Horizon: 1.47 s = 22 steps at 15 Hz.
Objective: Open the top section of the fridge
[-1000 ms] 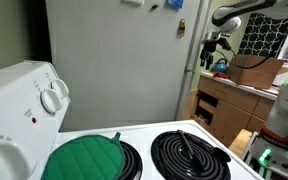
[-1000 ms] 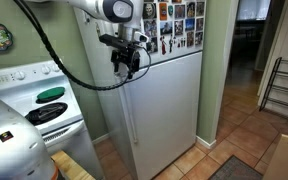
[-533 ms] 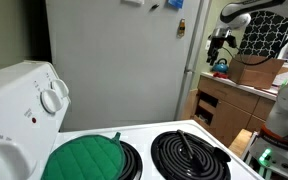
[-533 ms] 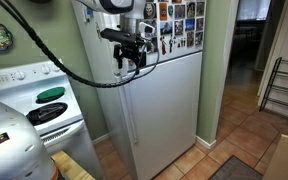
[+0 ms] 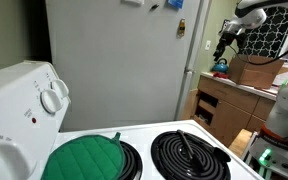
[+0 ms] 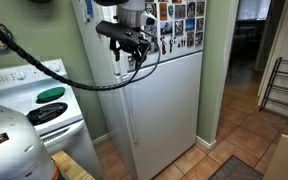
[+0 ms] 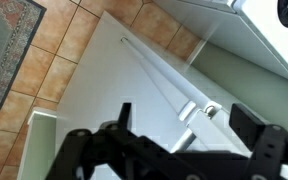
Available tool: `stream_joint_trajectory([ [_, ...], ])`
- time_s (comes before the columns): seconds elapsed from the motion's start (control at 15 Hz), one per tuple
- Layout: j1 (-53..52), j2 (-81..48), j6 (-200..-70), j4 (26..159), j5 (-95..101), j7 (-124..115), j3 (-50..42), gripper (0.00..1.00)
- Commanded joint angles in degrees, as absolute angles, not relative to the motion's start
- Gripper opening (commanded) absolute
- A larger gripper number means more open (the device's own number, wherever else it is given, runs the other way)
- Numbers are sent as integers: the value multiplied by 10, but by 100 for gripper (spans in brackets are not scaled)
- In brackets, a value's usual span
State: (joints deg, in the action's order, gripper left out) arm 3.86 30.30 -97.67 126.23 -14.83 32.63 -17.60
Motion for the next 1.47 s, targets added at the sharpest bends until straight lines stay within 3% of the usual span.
stream_joint_trajectory([
  [0.0, 40, 302, -975, 1261, -149, 327, -175, 100],
  [0.6, 10, 347, -996, 1274, -257, 420, -189, 100],
  [1.07, -12, 363, -1118, 1310, -412, 539, -182, 100],
  [1.4, 4, 348, -1107, 1290, -401, 512, -169, 100],
])
